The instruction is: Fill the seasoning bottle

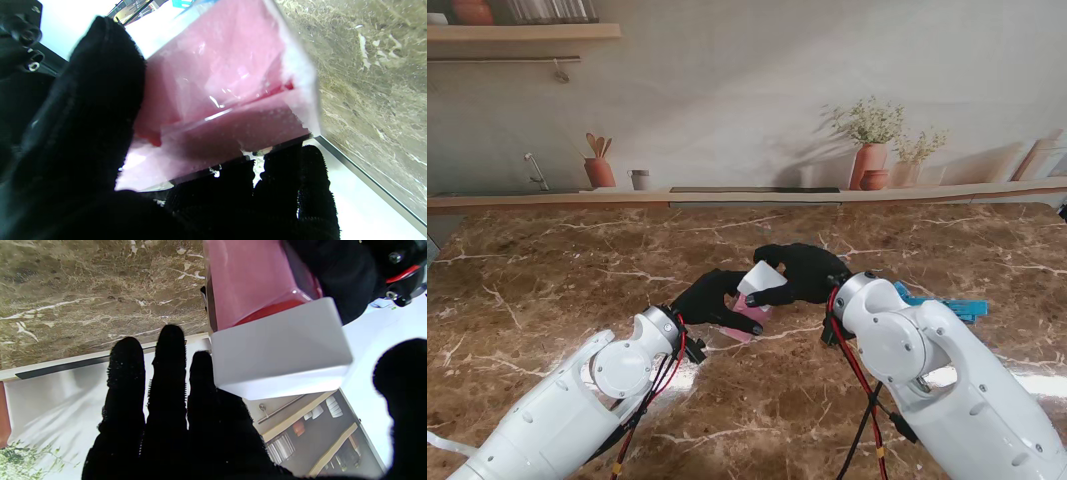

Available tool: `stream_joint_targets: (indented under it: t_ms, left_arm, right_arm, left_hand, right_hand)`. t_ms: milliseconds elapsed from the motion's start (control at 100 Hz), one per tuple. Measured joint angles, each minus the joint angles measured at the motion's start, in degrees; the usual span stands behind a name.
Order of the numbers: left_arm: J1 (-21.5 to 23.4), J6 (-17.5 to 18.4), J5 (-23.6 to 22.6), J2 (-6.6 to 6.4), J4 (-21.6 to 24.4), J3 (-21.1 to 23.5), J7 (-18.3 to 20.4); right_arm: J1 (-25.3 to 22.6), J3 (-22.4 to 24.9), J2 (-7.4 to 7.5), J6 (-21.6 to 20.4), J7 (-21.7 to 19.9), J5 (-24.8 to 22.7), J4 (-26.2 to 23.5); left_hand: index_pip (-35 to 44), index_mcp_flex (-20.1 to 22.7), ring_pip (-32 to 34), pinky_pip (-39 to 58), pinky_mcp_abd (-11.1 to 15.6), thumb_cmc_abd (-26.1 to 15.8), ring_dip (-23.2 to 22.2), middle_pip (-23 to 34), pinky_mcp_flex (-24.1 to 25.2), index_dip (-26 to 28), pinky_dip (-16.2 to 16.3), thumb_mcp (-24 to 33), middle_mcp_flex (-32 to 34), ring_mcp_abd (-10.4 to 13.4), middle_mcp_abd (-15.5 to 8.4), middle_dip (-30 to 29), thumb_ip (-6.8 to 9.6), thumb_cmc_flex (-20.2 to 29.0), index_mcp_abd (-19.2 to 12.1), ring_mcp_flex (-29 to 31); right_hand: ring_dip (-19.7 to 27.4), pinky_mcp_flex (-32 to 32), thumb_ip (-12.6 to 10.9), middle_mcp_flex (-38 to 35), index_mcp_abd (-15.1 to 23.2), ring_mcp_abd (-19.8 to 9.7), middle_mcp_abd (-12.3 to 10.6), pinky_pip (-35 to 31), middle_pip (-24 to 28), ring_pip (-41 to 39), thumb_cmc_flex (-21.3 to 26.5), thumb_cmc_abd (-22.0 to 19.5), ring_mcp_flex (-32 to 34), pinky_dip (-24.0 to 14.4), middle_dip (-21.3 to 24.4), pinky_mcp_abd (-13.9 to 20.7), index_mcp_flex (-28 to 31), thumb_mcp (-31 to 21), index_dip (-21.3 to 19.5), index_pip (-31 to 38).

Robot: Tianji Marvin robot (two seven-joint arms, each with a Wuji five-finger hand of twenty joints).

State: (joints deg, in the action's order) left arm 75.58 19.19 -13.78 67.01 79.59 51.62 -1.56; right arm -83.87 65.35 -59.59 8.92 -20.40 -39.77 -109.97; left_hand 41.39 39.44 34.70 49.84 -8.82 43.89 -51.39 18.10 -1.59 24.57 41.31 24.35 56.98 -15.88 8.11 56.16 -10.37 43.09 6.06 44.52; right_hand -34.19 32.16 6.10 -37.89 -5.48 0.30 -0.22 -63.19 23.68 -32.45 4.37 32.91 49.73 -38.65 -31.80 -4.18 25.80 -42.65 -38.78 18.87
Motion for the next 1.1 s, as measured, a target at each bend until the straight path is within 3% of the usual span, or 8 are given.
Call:
stream_joint_targets:
  t_ms: [130,250,340,460,750,800,960,1100]
  left_arm:
    - [0.0,0.0,0.0,0.0,0.0,0.0,0.0]
    - [0.0,-0.1,-0.2,-0.01,0.0,0.1,-0.1]
    - [0.1,-0.1,-0.2,0.01,0.1,0.2,-0.1]
    - [0.1,-0.1,0.0,0.05,0.4,0.5,-0.3]
    - [-0.3,-0.2,0.4,-0.02,0.6,0.6,-0.3]
    - [-0.3,-0.2,0.5,-0.02,0.6,0.6,-0.2]
    - [-0.1,-0.5,0.5,-0.02,0.7,0.5,0.0]
    - [0.0,-0.5,0.6,0.0,0.6,0.3,0.0]
  right_arm:
    - [0.7,-0.9,-0.2,-0.2,1.7,-1.7,0.7]
    - [0.8,-0.1,-0.32,-2.4,0.5,1.2,0.8]
    - [0.6,0.7,-0.43,-5.9,1.8,4.0,1.7]
    - [0.1,1.3,-0.86,-12.0,6.4,4.2,3.9]
    - [-0.9,3.3,-1.78,-20.8,11.5,7.6,7.9]
    - [-1.0,3.8,-1.77,-21.3,10.7,8.4,8.1]
    - [-0.6,5.1,-0.88,-21.3,0.2,15.5,7.1]
    - [0.2,4.6,0.4,-22.3,-2.2,15.8,6.9]
  left_hand:
    - [0.0,0.0,0.0,0.0,0.0,-0.3,0.0,0.0,0.0,0.0,0.0,0.0,0.0,0.0,0.2,0.0,0.0,0.0,1.0,0.0]
    - [0.0,0.0,0.0,0.0,0.0,-0.8,0.0,0.1,0.0,0.0,0.0,0.0,0.0,0.0,0.7,0.4,-0.02,0.0,1.8,0.0]
    - [0.0,0.0,0.0,0.0,0.0,-1.0,0.0,0.1,0.0,0.0,0.0,0.0,0.0,0.0,0.7,0.4,-0.02,0.0,1.8,0.0]
    - [0.0,0.0,0.0,0.0,0.0,-1.3,0.0,0.1,0.0,0.0,0.0,0.0,0.0,0.0,0.7,0.5,-0.14,0.0,2.0,0.0]
    - [0.0,0.0,0.0,0.0,0.0,-1.4,0.0,0.1,0.0,0.1,0.0,0.0,0.0,0.0,0.7,0.8,-0.14,0.0,2.4,0.0]
    - [0.0,0.0,0.0,0.0,0.0,-1.7,0.0,0.1,0.0,0.4,0.0,0.0,0.0,0.0,0.7,1.3,-0.14,0.0,2.9,0.0]
    - [0.0,0.0,0.0,0.0,0.0,-1.9,0.0,0.1,0.0,0.6,0.0,0.0,0.0,0.0,0.7,1.2,-0.15,0.0,2.9,0.0]
    - [0.0,0.0,0.0,0.0,0.0,-1.9,0.0,0.1,0.0,0.6,0.0,0.0,0.0,0.0,0.7,1.2,-0.16,0.0,2.9,0.0]
  right_hand:
    - [-4.0,4.7,0.5,-9.3,4.3,-3.1,-2.5,-12.4,8.1,-13.4,15.9,3.4,5.6,-0.5,-6.9,0.8,9.3,7.5,-4.0,7.4]
    - [-4.0,4.5,8.1,-10.1,4.4,-2.0,0.2,-13.1,0.9,-13.1,24.5,14.9,5.6,2.1,-9.6,1.0,10.2,-10.5,-4.1,6.7]
    - [-4.0,3.2,10.5,-8.9,4.5,-0.9,1.1,-12.2,-4.2,-9.4,31.3,19.2,5.6,2.1,-9.6,1.1,10.3,-14.6,-2.9,6.0]
    - [-6.3,-1.1,13.0,-8.1,6.4,-0.8,0.3,-10.8,-4.4,-2.5,33.2,21.7,5.5,12.4,-4.5,-0.7,10.9,-19.6,-1.1,5.8]
    - [-8.6,-5.2,13.1,-7.5,7.2,0.6,-0.7,-5.0,-4.9,-2.3,34.3,21.3,4.3,13.1,-1.1,-1.6,11.6,-19.7,1.0,3.4]
    - [-7.8,-6.9,12.0,-6.1,7.4,0.9,-1.1,0.0,-5.8,-2.6,34.4,20.0,1.5,9.1,-0.4,-1.2,11.5,-19.7,2.6,1.4]
    - [9.0,-15.0,2.5,8.8,9.5,0.7,-2.6,14.6,-9.6,17.5,39.0,15.5,-17.4,3.5,4.4,-0.9,3.8,-34.6,8.8,-6.8]
    - [14.0,-19.7,2.0,18.3,9.6,1.4,-1.0,22.3,-13.3,23.7,30.2,15.2,-26.5,3.5,10.6,-1.6,-4.4,-29.7,11.0,-13.8]
